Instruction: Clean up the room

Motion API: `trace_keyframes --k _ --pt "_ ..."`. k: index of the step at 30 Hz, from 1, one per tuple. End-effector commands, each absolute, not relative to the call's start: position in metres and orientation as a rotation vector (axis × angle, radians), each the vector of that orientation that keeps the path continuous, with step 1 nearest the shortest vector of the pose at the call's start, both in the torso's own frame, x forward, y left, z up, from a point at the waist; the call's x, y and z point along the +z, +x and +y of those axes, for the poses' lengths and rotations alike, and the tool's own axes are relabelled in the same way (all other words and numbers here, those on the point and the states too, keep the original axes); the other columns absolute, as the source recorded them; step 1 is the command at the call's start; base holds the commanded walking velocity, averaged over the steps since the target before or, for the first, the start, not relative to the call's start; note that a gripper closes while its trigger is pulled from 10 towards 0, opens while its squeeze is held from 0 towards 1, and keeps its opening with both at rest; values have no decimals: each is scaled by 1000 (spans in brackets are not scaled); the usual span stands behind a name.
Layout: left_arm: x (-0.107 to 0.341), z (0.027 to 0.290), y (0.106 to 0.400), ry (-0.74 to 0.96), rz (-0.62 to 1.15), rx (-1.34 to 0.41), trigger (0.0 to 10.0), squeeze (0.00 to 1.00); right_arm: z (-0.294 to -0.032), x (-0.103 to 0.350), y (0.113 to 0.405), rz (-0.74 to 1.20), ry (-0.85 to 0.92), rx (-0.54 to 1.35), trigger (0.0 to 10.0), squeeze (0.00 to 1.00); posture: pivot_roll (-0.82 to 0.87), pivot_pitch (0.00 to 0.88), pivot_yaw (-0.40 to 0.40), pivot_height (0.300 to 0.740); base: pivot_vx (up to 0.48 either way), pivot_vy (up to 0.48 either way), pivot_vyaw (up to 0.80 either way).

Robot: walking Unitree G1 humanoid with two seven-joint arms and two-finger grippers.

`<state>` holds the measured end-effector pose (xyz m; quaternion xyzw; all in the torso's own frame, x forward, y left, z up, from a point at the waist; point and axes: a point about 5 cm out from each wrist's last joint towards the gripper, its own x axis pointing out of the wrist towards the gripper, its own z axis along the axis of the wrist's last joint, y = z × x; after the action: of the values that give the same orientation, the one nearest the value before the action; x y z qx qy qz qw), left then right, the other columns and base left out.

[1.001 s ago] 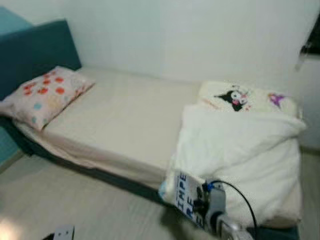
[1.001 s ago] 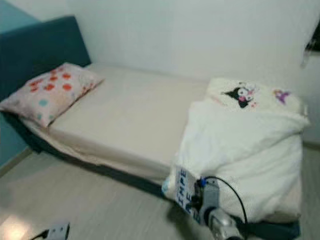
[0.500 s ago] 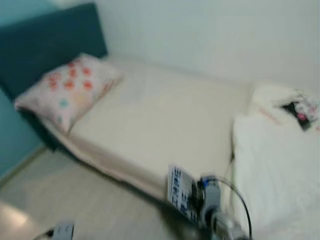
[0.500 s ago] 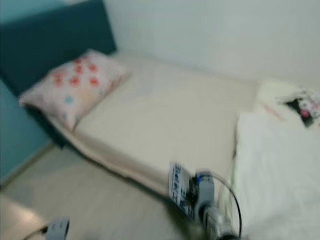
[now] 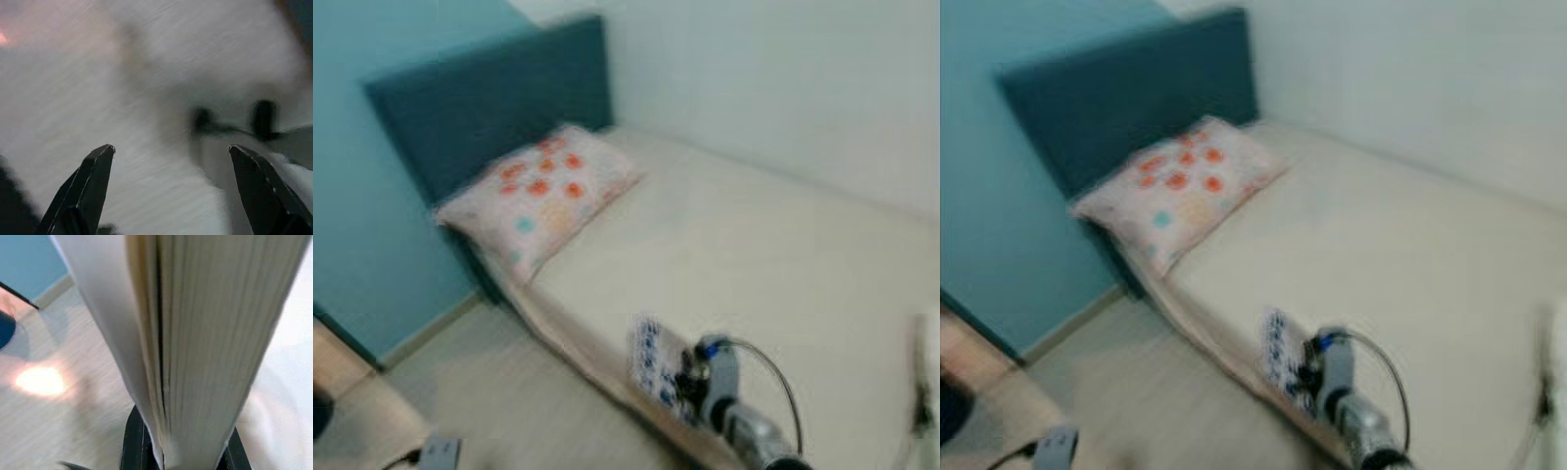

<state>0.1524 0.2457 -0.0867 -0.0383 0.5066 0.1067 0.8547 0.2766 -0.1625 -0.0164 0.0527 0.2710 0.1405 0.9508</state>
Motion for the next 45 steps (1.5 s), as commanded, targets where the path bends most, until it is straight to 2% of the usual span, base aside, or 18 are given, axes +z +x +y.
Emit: trace_keyframes --k 1,17,27,37,39,42,45 --pt "-89 248 146 -69 1091 233 10000 0 -154 -12 281 517 121 299 10000 0 -139 61 15 740 480 0 0" --pt "-88 248 146 -65 1091 232 10000 0 -158 -12 282 524 133 258 10000 0 -140 63 14 740 471 0 0" --pt "-89 248 145 -85 1095 245 10000 0 -153 -11 283 524 157 313 10000 0 -147 53 14 740 24 -120 0" --pt "-89 249 144 -79 1093 258 10000 0 -144 -10 282 519 168 389 10000 0 -149 49 16 740 25 -41 800" --pt "-89 249 145 -78 1092 261 10000 0 -154 -11 284 529 168 281 10000 0 -150 50 20 740 0 0 0" --pt "-89 249 145 -78 1092 261 10000 0 -155 -11 284 530 168 274 10000 0 -150 50 20 740 0 0 0" --pt "-89 248 145 -73 1096 223 10000 0 -164 -12 284 544 196 190 10000 0 -146 56 22 740 0 -297 0"
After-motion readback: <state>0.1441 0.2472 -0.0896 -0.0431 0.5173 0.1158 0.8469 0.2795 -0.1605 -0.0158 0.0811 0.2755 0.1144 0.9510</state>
